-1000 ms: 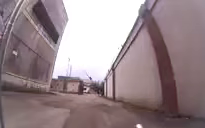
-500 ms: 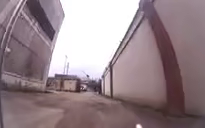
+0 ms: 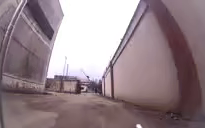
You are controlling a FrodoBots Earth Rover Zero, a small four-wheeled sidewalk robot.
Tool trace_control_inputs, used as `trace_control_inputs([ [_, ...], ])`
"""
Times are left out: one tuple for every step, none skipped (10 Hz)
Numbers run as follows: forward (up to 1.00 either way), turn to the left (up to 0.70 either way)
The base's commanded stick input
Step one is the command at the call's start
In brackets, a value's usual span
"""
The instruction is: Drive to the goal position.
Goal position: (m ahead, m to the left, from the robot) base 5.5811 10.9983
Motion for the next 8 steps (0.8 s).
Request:
trace_control_inputs([
  [0.84, 0.03],
  [0.84, 0.03],
  [0.84, 0.03],
  [0.84, 0.03],
  [0.84, 0.03],
  [0.84, 0.03],
  [0.84, 0.03],
  [0.84, 0.09],
])
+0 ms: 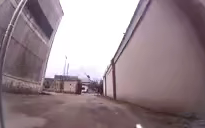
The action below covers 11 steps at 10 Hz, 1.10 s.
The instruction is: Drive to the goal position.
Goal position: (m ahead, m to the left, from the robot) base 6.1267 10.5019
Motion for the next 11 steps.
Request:
trace_control_inputs([
  [0.84, 0.19],
  [0.84, 0.30],
  [0.84, 0.33],
  [0.84, 0.33],
  [0.84, 0.33],
  [0.84, 0.03],
  [0.84, 0.03],
  [0.84, 0.04],
  [0.84, 0.20],
  [0.84, 0.33],
  [0.84, 0.25],
])
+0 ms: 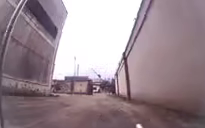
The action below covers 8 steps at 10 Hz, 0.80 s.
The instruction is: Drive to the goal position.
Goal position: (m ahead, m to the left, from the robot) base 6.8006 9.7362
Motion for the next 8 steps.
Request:
trace_control_inputs([
  [0.84, 0.03],
  [0.84, 0.03],
  [0.84, 0.03],
  [0.84, 0.03],
  [0.84, 0.09],
  [0.84, 0.23],
  [0.84, 0.27],
  [0.84, 0.12],
])
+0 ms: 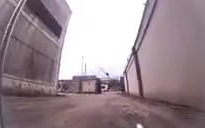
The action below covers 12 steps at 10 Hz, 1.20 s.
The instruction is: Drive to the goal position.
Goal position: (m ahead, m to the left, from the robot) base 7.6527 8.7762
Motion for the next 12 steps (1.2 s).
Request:
trace_control_inputs([
  [0.84, 0.06],
  [0.84, 0.03],
  [0.84, 0.03],
  [0.84, 0.03],
  [0.84, 0.03],
  [0.84, 0.04],
  [0.84, 0.07],
  [0.84, 0.23],
  [0.84, 0.13],
  [0.84, 0.08],
  [0.84, 0.04],
  [0.84, 0.03],
])
